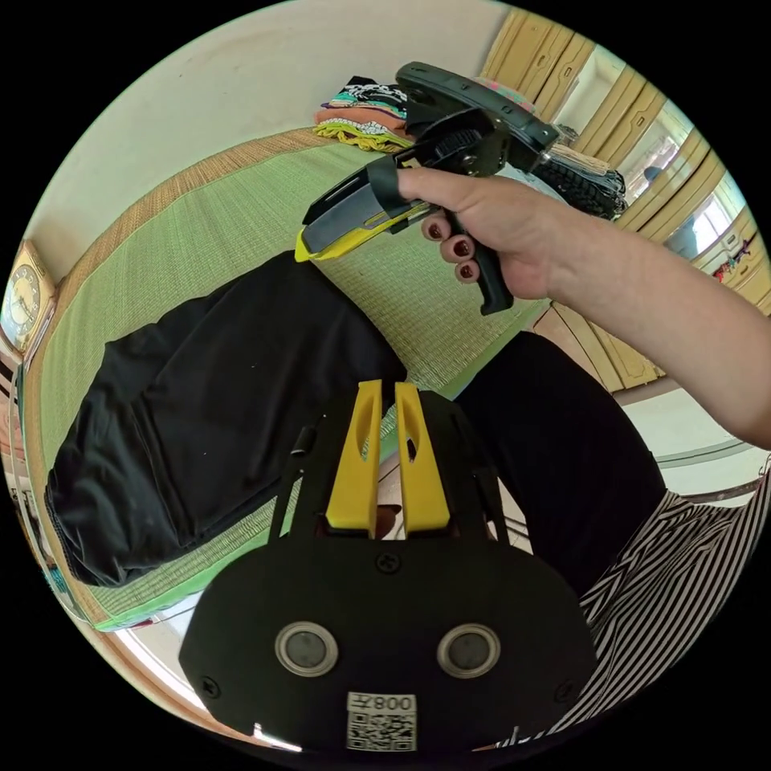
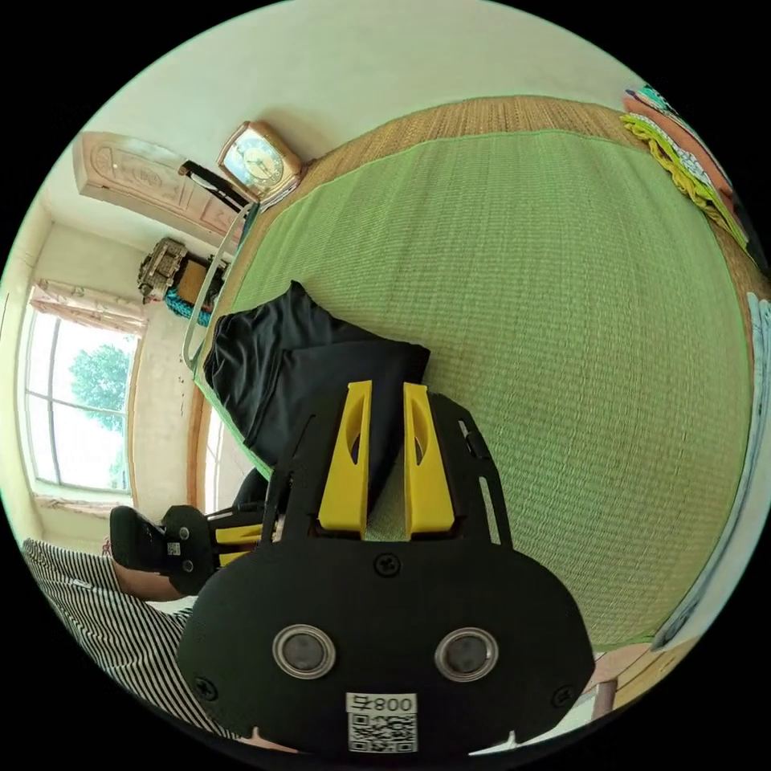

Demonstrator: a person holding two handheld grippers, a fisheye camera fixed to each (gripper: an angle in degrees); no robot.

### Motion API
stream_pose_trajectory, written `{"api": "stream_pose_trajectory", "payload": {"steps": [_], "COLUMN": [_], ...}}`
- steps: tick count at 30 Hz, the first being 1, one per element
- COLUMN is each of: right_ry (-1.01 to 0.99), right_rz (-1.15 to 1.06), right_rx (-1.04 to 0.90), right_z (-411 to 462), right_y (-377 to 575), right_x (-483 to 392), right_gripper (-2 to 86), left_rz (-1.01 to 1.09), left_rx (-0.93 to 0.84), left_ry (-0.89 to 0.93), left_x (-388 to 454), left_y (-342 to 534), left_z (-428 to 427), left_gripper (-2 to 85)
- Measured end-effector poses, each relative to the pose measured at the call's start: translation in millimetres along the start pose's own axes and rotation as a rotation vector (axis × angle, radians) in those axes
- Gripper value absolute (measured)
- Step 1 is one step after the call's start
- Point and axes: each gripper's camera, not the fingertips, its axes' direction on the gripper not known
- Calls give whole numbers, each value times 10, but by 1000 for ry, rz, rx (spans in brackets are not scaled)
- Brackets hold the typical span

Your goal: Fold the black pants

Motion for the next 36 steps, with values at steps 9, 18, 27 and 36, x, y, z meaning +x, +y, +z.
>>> {"api": "stream_pose_trajectory", "payload": {"steps": [9,18,27,36], "right_ry": [-140,-265,-333,-459], "right_rz": [101,53,29,-19], "right_rx": [-58,7,147,176], "right_z": [234,6,-402,-306], "right_y": [-133,-60,143,37], "right_x": [203,136,126,-251], "right_gripper": [74,28,22,22], "left_rz": [-12,2,39,-106], "left_rx": [55,129,249,427], "left_ry": [46,31,49,175], "left_x": [-276,-523,-833,-1816], "left_y": [308,698,1185,2178], "left_z": [-268,-748,-1304,-1952], "left_gripper": [29,28,29,29]}}
